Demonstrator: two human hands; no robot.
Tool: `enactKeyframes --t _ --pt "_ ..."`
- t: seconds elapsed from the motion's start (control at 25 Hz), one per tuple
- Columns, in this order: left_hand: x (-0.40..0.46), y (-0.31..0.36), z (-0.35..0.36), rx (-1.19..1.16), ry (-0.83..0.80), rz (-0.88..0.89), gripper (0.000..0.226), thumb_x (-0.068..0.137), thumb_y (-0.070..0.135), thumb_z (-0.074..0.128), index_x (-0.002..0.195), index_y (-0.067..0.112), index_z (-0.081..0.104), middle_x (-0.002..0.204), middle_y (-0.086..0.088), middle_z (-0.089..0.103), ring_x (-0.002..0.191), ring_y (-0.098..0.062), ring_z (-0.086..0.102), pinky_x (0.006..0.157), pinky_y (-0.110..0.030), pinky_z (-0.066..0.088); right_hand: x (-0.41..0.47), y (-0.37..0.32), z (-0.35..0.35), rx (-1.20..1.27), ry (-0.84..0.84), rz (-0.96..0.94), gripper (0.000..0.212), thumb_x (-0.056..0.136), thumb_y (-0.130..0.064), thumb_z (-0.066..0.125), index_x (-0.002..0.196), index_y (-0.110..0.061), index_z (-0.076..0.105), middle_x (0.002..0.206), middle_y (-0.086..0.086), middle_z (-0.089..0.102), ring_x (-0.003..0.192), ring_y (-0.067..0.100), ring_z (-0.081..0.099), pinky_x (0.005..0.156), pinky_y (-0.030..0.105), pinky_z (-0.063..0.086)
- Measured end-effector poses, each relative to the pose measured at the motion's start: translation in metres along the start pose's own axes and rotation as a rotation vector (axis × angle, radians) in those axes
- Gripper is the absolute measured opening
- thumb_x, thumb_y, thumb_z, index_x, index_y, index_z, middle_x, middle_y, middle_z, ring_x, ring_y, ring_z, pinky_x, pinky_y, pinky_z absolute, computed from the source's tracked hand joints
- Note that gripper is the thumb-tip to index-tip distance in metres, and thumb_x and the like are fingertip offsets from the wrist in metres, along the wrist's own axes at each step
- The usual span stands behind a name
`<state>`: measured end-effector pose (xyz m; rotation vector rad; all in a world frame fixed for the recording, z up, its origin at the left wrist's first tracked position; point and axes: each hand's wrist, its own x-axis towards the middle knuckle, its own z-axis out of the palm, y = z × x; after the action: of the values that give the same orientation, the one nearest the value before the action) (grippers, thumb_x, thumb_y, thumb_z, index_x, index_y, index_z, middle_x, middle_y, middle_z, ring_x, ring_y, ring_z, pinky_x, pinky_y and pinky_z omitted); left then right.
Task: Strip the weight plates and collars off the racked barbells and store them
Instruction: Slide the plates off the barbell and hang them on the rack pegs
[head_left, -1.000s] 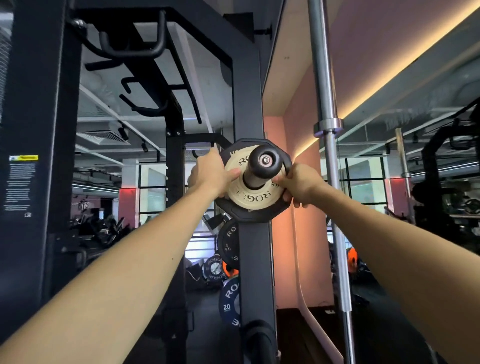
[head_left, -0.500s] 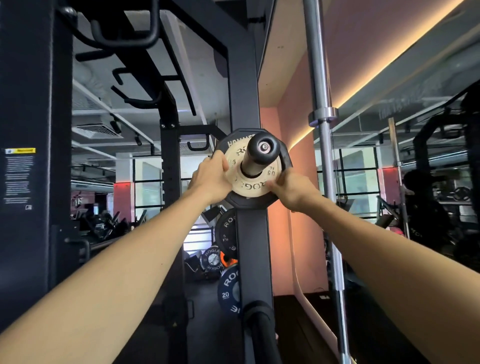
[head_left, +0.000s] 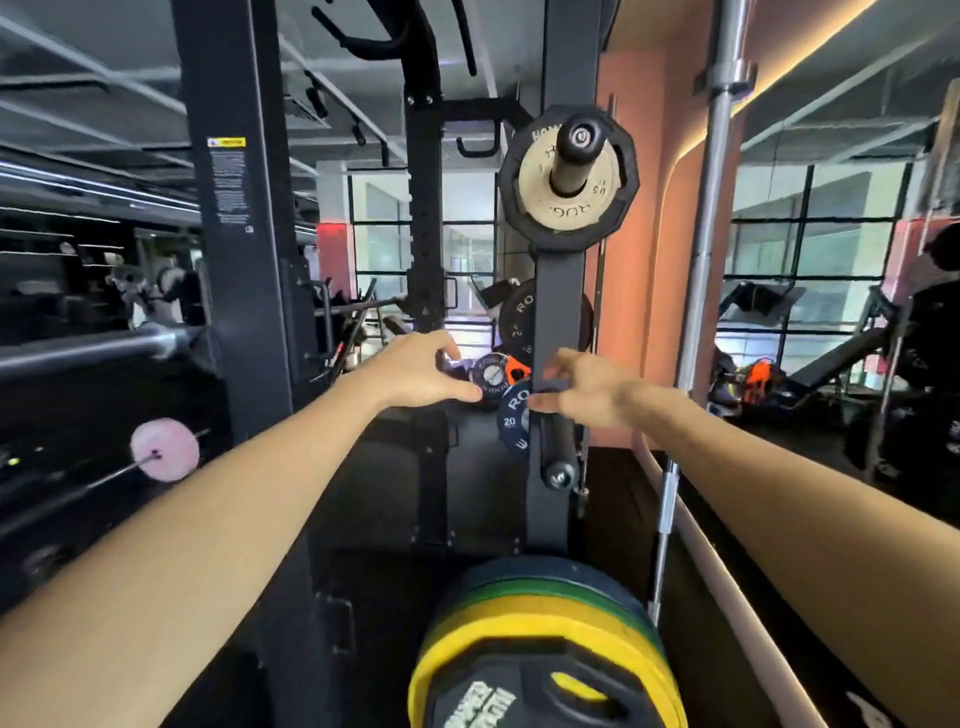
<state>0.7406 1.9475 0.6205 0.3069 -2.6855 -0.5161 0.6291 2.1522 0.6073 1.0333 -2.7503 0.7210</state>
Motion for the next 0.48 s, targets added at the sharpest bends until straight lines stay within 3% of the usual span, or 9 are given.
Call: enactKeyframes --t 0.16,0.36,0.48 --pt "-0.101 -0.036 0.031 0.021 -0.098 -0.153 0.063 0.073 0.061 0.071 0.125 0.03 0.054 0.132 -0.002 0.051 0.119 -0.022 0.051 0.098 -0.04 0.044 -0.066 -0.02 0.073 0.068 -0.13 -0.085 0.046 0.081 -0.045 0.071 0.115 -0.018 0.056 0.11 0.001 0.062 0.106 0.022 0.059 0.095 0.032 0.046" --pt "-0.242 -0.102 0.077 0.002 -0.212 -0.446 0.07 0.062 0.073 0.068 0.121 0.035 0.055 0.129 0.001 0.055 0.117 -0.021 0.054 0.1 -0.045 0.045 -0.149 -0.043 0.189 0.194 -0.4 -0.088 0.049 0.084 -0.043 0.069 0.123 -0.019 0.054 0.132 0.003 0.057 0.12 0.02 0.053 0.099 0.029 0.041" --pt "-0.338 -0.147 0.117 -0.016 -0.301 -0.648 0.073 0.053 0.08 0.066 0.113 0.039 0.057 0.127 0.004 0.058 0.113 -0.019 0.056 0.099 -0.044 0.046 -0.2 -0.066 0.266 0.213 -0.587 -0.108 0.051 0.085 -0.044 0.068 0.126 -0.018 0.053 0.132 0.004 0.055 0.12 0.021 0.052 0.101 0.031 0.041"
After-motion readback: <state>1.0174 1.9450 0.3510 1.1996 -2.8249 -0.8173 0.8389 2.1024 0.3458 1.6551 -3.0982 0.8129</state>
